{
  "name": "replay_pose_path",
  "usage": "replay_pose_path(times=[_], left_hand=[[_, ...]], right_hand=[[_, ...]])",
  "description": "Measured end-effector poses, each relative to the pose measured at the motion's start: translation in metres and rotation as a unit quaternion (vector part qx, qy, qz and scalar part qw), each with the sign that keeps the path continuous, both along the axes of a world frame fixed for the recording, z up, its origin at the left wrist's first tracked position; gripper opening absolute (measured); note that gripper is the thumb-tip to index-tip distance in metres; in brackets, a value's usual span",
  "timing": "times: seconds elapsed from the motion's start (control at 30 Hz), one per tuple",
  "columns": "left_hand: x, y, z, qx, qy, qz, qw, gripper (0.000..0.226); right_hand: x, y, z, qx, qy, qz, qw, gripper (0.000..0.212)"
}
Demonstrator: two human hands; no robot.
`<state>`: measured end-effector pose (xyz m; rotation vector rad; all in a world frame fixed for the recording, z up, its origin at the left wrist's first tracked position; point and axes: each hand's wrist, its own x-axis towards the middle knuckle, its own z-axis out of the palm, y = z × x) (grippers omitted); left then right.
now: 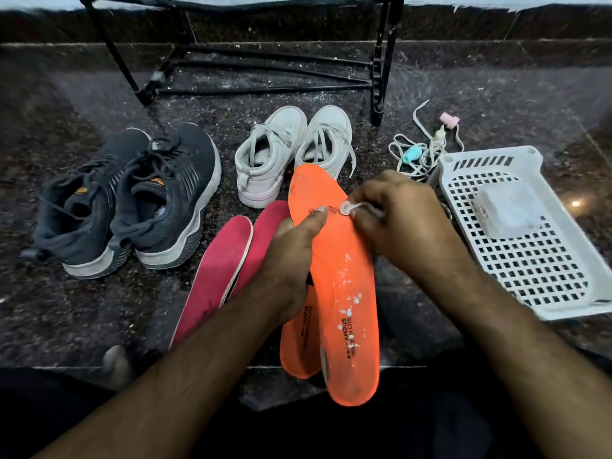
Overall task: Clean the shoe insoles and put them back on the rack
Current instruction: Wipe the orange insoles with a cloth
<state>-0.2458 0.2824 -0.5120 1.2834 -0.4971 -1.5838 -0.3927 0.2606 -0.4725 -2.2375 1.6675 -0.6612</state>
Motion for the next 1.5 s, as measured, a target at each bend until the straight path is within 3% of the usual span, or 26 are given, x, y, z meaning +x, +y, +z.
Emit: replay_pose_path(times=[0.17,0.4,0.5,0.57,0.77,0.93,1.13,1.23,1.33,1.4,1.5], left_hand=[[0.005,-0.003,-0.006,-0.012,-0.007,0.031,0.999,0.008],[0.001,-0.002,-0.001,-0.016,-0.014,0.034,0.999,0.030],[0.005,-0.003,-0.005,-0.016,-0.008,0.034,0.999,0.016],[0.008,-0.005,-0.007,-0.008,-0.013,0.038,0.999,0.020],[0.005,-0.007,0.000,-0.022,-0.010,0.057,0.998,0.032],[0.009,-0.007,-0.007,-0.038,-0.020,0.060,0.997,0.007],[0.008,-0.010,0.001,-0.033,-0.009,0.082,0.996,0.019],[0.010,-0.010,-0.002,-0.031,-0.014,0.078,0.996,0.008],[0.013,-0.009,-0.006,-0.020,-0.042,0.077,0.996,0.012],[0.011,-0.009,0.000,-0.031,-0.036,0.079,0.996,0.007],[0.008,-0.009,0.005,-0.039,-0.031,0.091,0.995,0.022]], right_hand=[[0.034,0.034,0.000,0.025,0.003,0.155,0.988,0.015],[0.004,0.005,0.001,-0.007,0.032,0.051,0.998,0.016],[0.031,0.032,0.001,0.011,0.001,0.141,0.990,0.012],[0.038,0.039,0.001,0.026,-0.010,0.187,0.982,0.010],[0.008,0.009,0.000,0.002,0.017,0.028,0.999,0.015],[0.042,0.038,0.000,0.035,0.007,0.174,0.984,0.012],[0.009,0.008,-0.003,0.007,0.008,0.029,1.000,0.017],[0.037,0.032,-0.001,0.022,0.001,0.105,0.994,0.016],[0.047,0.041,-0.003,0.017,0.016,0.161,0.987,0.016],[0.031,0.024,-0.003,0.030,0.016,0.102,0.994,0.015],[0.012,0.012,0.001,0.007,0.018,0.002,1.000,0.018]])
